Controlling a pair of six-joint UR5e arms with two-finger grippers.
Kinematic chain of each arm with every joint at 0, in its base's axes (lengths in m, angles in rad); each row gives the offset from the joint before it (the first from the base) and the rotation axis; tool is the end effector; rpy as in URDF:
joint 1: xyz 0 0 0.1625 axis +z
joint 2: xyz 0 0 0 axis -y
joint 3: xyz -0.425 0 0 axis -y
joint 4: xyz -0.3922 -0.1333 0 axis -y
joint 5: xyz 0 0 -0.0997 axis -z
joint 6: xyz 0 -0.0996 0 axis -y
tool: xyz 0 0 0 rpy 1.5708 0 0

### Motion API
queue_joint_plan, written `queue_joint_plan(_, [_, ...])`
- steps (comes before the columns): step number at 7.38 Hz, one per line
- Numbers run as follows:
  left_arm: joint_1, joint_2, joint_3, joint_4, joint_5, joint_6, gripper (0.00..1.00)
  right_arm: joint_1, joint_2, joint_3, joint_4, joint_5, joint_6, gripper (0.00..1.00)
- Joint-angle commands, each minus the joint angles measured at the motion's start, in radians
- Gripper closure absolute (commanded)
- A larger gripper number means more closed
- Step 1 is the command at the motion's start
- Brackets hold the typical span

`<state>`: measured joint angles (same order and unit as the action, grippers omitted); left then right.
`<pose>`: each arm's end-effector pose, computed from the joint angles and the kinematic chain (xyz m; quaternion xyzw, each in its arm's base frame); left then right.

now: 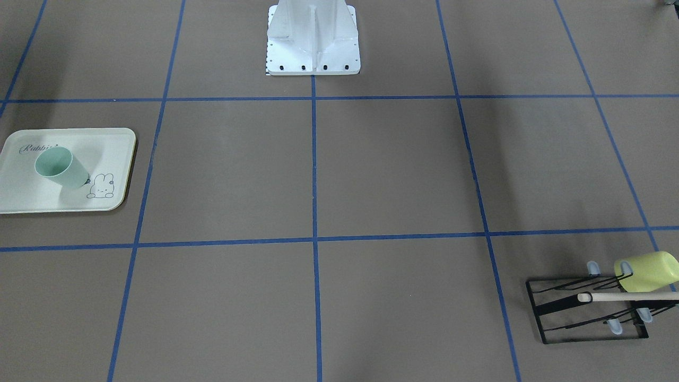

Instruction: Left arm grabs green cup and hands to right arm on tray

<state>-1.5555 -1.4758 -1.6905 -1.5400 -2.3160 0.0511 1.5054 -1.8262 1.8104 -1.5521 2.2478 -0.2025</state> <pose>-0.0589 -0.4520 0.6497 0.0037 0.3640 0.0298 0.9309 0.0456 -0.3885 0.6573 0.0241 -0.3312 -0.1264 0.9347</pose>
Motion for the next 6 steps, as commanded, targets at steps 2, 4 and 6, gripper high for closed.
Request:
queue_joint_plan(2, [-0.002,0.009,0.002,-0.028,0.009,-0.002,0.0,0.004,-0.001,0.009,-0.02,0.001,0.0,0.0])
queue_joint_plan(4, [-0.003,0.009,0.0,-0.031,0.009,-0.004,0.0,0.004,-0.001,0.009,-0.02,0.001,-0.002,0.0])
queue_joint_plan(6, [-0.006,0.011,-0.026,-0.034,0.012,0.001,0.0,0.004,-0.001,0.009,-0.02,0.001,0.0,0.0])
